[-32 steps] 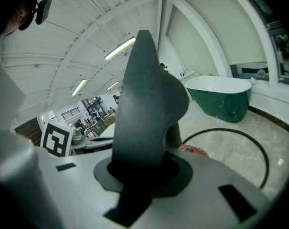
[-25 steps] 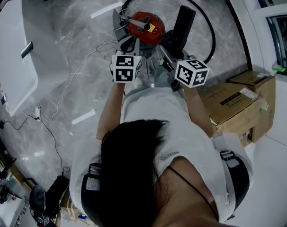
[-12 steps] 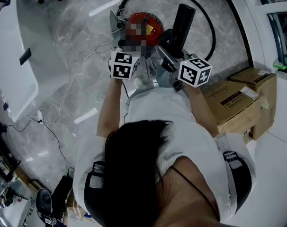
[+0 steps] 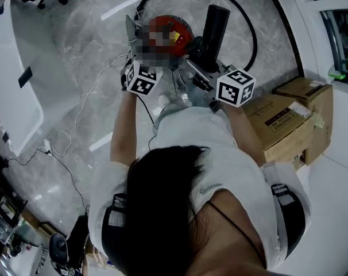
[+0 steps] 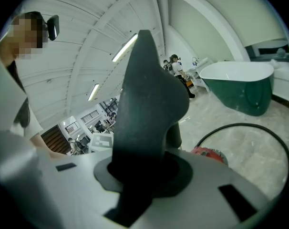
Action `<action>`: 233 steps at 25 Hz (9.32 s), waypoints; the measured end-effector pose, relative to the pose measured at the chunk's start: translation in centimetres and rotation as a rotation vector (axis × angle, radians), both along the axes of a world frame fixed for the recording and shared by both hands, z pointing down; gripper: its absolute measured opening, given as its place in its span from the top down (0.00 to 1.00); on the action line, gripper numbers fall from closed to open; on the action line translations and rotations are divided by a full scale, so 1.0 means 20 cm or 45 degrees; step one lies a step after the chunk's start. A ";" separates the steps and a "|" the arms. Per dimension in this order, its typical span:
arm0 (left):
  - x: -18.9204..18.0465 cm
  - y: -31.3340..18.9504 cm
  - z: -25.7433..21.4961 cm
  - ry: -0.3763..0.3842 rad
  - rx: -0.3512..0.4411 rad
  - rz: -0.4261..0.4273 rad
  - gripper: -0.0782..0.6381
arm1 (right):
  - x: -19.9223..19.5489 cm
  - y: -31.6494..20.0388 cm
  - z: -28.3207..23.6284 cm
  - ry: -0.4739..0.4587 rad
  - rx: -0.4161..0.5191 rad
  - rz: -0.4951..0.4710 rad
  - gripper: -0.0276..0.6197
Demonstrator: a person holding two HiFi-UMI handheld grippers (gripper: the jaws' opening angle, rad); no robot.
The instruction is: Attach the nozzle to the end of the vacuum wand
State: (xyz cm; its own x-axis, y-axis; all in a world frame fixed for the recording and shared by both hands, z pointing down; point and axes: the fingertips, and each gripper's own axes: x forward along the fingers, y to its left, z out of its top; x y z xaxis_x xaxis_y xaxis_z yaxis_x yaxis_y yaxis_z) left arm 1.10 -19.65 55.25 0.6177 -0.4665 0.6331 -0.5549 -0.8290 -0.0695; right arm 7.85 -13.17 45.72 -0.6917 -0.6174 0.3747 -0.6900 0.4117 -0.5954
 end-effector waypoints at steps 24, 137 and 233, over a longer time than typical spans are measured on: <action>0.17 -0.23 0.31 -0.305 0.230 0.322 0.40 | 0.05 -0.11 -0.01 -0.093 -0.018 -0.079 0.82; -0.08 -0.76 -0.19 0.562 0.105 -0.309 0.64 | -0.55 -0.63 -0.23 0.005 0.086 -0.801 0.83; 0.08 -0.92 -0.25 0.616 0.196 -0.249 0.62 | -0.41 -0.78 -0.13 0.711 0.157 -0.656 0.82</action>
